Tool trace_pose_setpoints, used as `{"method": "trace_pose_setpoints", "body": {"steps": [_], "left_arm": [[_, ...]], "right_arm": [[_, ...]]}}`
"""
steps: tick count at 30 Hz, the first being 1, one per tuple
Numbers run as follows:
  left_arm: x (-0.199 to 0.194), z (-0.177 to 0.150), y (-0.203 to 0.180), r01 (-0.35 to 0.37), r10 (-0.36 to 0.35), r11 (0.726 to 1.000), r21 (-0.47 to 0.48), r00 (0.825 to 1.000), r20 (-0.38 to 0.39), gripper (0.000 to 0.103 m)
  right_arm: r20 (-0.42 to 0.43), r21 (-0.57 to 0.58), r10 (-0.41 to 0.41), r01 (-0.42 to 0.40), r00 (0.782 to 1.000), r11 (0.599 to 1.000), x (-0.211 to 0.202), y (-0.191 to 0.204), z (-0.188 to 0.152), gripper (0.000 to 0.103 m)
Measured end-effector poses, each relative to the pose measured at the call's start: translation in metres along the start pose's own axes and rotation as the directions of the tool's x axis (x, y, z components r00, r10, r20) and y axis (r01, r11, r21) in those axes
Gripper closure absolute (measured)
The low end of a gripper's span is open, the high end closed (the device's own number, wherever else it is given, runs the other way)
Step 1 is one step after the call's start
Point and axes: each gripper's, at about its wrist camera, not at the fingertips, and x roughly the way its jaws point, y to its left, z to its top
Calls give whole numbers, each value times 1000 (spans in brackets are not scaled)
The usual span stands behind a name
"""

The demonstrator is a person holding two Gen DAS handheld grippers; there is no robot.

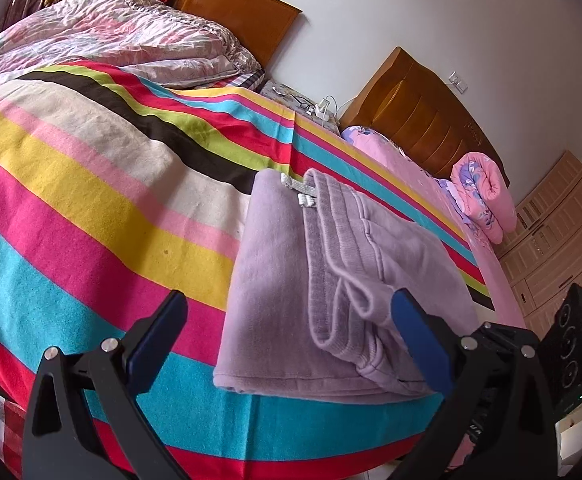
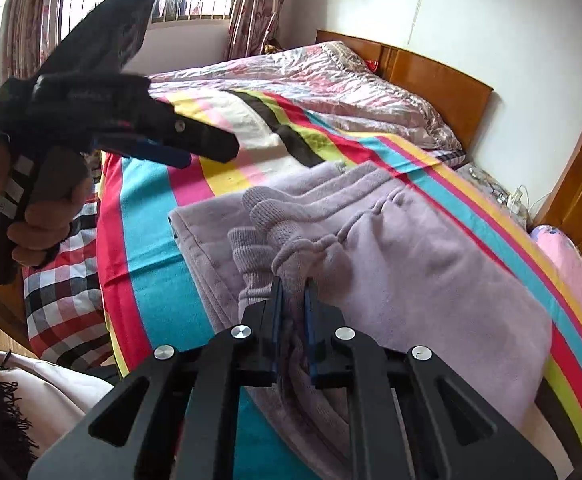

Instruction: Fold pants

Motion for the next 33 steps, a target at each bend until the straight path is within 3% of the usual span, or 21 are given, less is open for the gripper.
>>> {"method": "trace_pose_setpoints", "body": {"steps": [2, 5, 8, 9, 10, 12, 14, 18, 24, 26, 30, 33], "left_arm": [[-3, 0, 2, 7, -7, 1000, -5, 1000, 9, 2], [-1, 0, 3, 6, -5, 1000, -10, 1000, 4, 2], [0, -1, 4, -12, 12, 1000, -4, 1000, -4, 2], [0, -2, 5, -19, 19, 1000, -3, 1000, -3, 2], [0, -2, 6, -23, 23, 1000, -7, 1000, -1, 2], [-1, -1, 8, -19, 19, 1000, -18, 1000, 0, 2], [0, -2, 9, -20, 20, 1000, -15, 1000, -2, 2], [3, -4, 8, 4, -4, 1000, -17, 1000, -16, 2], [2, -2, 2, 116, -118, 993, -34, 991, -62, 2], [7, -1, -1, 183, -189, 981, -58, 976, -110, 2], [26, 4, -1, 308, -337, 937, -165, 921, -195, 2], [50, 11, -1, 297, -359, 922, -249, 895, -265, 2]], "right_arm": [[-3, -17, 3, -3, 1000, 1000, -3, 6, 4, 93], [-119, -72, -7, -1, 993, 997, 24, 19, -14, 93], [-95, -31, 34, -37, 995, 999, 25, 15, -24, 84], [-94, -15, 72, -73, 993, 997, 23, 12, -24, 74], [-88, -13, 102, -103, 991, 995, 20, 10, -24, 52], [-86, -58, 115, -120, 990, 991, 16, 13, -27, 43], [-104, -114, 77, -89, 992, 990, 18, 17, -32, 45], [-99, -202, 30, -50, 995, 978, 20, 18, -37, 62], [-65, -381, -47, 19, 997, 924, 16, 25, -42, 83], [-23, -384, -72, 58, 997, 921, 8, 26, -39, 88], [44, -294, -66, 76, 997, 953, -7, 12, -28, 90], [73, -258, -65, 82, 995, 963, -16, 4, -21, 90]]}}
